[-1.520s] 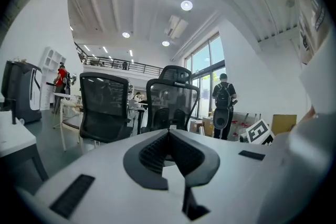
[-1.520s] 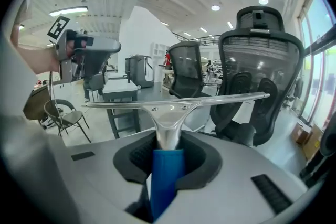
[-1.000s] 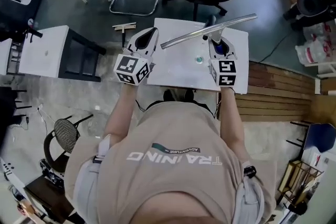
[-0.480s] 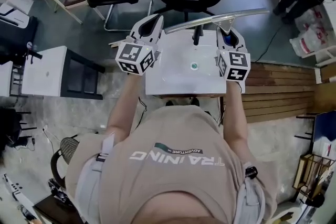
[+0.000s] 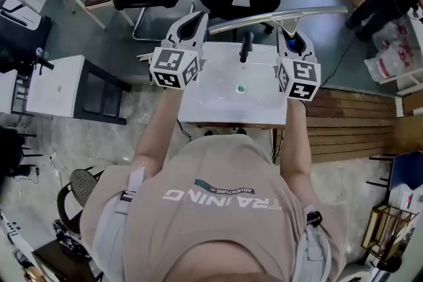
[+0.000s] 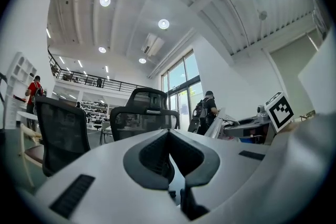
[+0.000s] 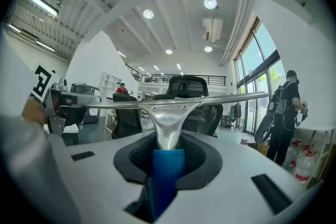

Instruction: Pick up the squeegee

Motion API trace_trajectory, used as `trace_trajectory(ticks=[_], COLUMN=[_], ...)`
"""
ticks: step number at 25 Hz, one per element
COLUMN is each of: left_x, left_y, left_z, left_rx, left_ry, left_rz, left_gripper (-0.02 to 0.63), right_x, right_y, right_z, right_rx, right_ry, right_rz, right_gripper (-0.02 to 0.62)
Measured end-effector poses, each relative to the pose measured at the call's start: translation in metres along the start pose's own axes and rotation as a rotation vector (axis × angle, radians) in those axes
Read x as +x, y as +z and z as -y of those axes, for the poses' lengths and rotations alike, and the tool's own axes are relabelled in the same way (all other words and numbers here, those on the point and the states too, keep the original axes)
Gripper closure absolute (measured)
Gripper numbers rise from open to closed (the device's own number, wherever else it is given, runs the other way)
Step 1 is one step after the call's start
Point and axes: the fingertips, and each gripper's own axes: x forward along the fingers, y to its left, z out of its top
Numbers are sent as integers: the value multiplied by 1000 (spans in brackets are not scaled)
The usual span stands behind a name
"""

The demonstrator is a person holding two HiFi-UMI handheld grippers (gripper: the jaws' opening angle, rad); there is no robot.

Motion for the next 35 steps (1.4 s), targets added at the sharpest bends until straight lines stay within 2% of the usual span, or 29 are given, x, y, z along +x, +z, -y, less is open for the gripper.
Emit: trace_trajectory(ticks=[6,11,19,35], left_x=[8,20,37,37], left_y=[7,17,30,16], left_z=[3,6,8,-8], left_rx=[16,19,33,68], left_ry=[9,13,41,106], left_rz=[1,21,50,-4], left_gripper=[594,593,594,593], right_x=[-2,-1,4,23], right_y=[16,30,34,20], right_z=[13,25,50,61], right_rx=[35,25,63,92], right_ry=[-17,-31,-47,-33], right_rz=[47,73,90,74], right_gripper=[509,509,509,509])
